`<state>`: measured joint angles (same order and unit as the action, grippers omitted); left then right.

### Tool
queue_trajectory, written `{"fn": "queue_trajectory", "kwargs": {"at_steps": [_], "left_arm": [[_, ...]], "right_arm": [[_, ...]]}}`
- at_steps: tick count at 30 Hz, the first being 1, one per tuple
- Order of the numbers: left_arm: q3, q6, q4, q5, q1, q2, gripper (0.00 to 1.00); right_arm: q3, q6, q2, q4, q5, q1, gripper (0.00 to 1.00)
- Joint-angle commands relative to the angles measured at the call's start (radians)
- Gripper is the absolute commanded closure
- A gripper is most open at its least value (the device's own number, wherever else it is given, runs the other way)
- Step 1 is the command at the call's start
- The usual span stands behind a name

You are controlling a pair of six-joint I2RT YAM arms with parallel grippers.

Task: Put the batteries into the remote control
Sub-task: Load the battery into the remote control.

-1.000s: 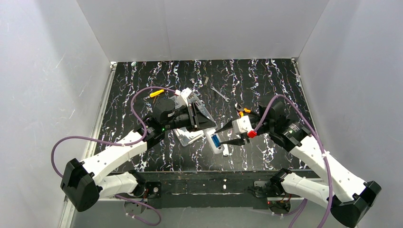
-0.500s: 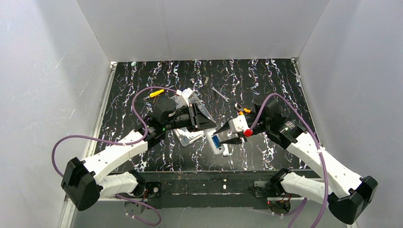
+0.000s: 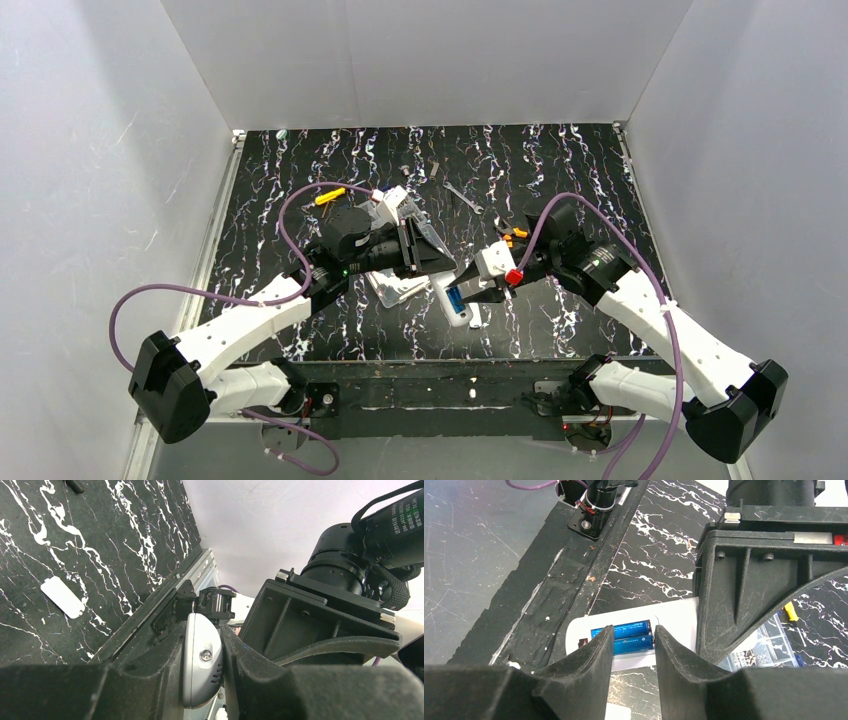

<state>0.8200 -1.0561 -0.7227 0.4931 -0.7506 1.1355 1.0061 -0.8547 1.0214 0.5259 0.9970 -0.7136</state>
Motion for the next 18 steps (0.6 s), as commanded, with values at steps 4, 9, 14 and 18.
{"fn": "queue_trajectory", "kwargs": {"at_steps": [4,9,14,18], "left_arm": [[0.032,0.005,-0.054,0.028,-0.004,-0.024,1.00],[0.033,0.001,-0.063,0.027,-0.004,-0.018,1.00],[0.022,-0.005,-0.060,0.010,-0.005,-0.021,1.00],[0.010,-0.022,-0.083,-0.005,-0.004,-0.023,1.00]], "right_arm": [[0.040,-0.022,0.008,0.048,0.008,0.002,0.59],[0.031,-0.015,0.011,0.037,0.011,0.002,0.62],[0.029,-0.012,0.018,0.040,0.000,0.002,0.66],[0.013,-0.014,0.019,0.035,-0.001,0.003,0.66]]}}
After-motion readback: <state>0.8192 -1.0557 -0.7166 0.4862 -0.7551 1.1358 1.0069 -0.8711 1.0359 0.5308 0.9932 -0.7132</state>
